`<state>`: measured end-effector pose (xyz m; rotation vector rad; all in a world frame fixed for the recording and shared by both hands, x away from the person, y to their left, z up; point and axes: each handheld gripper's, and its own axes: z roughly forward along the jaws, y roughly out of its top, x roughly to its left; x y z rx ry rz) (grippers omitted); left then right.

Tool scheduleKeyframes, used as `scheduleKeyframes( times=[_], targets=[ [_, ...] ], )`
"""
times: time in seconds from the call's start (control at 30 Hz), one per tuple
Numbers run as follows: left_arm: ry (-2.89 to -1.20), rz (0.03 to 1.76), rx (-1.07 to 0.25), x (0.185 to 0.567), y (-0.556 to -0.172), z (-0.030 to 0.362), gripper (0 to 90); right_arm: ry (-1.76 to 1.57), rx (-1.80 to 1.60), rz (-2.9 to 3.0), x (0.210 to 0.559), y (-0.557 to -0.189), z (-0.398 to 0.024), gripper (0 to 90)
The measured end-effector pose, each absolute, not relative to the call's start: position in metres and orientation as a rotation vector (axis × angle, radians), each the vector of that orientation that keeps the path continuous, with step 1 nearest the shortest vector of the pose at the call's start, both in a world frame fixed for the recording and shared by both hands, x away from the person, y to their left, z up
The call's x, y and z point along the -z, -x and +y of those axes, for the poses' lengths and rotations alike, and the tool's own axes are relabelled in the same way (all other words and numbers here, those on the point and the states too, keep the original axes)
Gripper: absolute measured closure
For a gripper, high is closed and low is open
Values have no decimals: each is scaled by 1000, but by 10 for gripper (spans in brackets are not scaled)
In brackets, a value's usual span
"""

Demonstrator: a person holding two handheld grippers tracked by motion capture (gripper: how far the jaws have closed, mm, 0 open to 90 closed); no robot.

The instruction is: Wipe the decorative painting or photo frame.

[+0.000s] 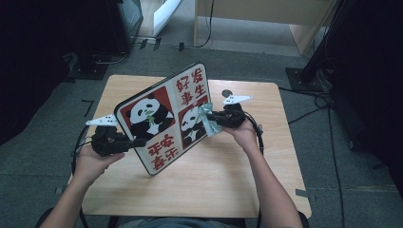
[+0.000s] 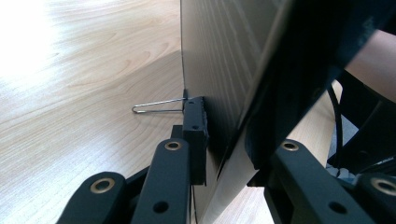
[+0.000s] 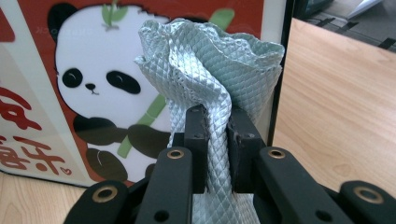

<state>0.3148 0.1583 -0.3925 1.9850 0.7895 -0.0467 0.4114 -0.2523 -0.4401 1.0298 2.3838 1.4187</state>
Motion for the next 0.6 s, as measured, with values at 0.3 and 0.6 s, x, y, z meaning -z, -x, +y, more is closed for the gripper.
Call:
scheduleKeyframes(
  times=[0.3, 0.6],
  targets=[
    [-1988, 783, 51, 393, -316, 159, 763, -1073, -1393, 2415, 455, -408, -254, 810],
    [-1987, 784, 55, 392, -316, 159, 763, -1110, -1348, 2446, 468, -405, -254, 809]
  ],
)
